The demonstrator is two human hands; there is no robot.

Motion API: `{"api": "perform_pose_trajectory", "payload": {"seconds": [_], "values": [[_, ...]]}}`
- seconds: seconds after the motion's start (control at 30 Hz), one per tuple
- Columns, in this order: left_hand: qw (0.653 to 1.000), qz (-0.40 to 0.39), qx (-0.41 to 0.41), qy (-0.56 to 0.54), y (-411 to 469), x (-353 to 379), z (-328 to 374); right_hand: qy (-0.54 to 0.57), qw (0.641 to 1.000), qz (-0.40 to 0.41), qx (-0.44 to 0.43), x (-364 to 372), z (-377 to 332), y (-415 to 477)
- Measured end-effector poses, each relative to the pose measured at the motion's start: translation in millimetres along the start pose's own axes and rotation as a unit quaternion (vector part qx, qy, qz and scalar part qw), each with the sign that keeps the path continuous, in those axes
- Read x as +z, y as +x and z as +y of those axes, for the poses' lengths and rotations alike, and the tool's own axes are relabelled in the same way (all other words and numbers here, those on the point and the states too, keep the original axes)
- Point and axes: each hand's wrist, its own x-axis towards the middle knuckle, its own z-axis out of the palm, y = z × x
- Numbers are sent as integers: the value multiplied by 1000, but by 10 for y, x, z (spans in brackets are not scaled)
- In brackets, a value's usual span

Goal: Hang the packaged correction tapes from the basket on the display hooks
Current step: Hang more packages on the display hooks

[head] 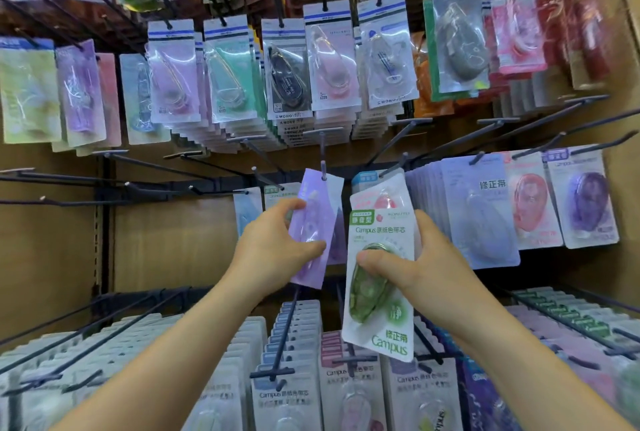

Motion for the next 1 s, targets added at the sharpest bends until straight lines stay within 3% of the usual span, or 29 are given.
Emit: {"api": "perform_pose_trajectory", "payload": {"seconds": [0.23, 0.53, 0.6, 0.63, 0.7, 0.77, 0.87, 1.0], "values": [[992, -39, -20, 119, 658, 487, -118, 56, 998, -15, -4, -29, 90, 39], [987, -60, -19, 146, 878, 804, -187, 100, 994, -39, -32, 17, 184, 38], [988, -31, -13, 149, 809, 660, -159, 111, 992, -37, -44, 24, 197, 33], [995, -14, -6, 103, 725, 550, -102, 124, 991, -30, -48, 30, 205, 35], [990, -39, -9, -135, 447, 317, 66, 159, 986, -16, -51, 60, 205, 47], [931, -156, 19, -329, 45, 114, 193, 203, 978, 3, -52, 100, 195, 63], [892, -246, 61, -375, -331, 27, 215, 261, 964, 20, -46, 165, 166, 51], [904, -152, 55, -395, -428, 80, 124, 299, 954, 4, -33, 234, 111, -6]]}}
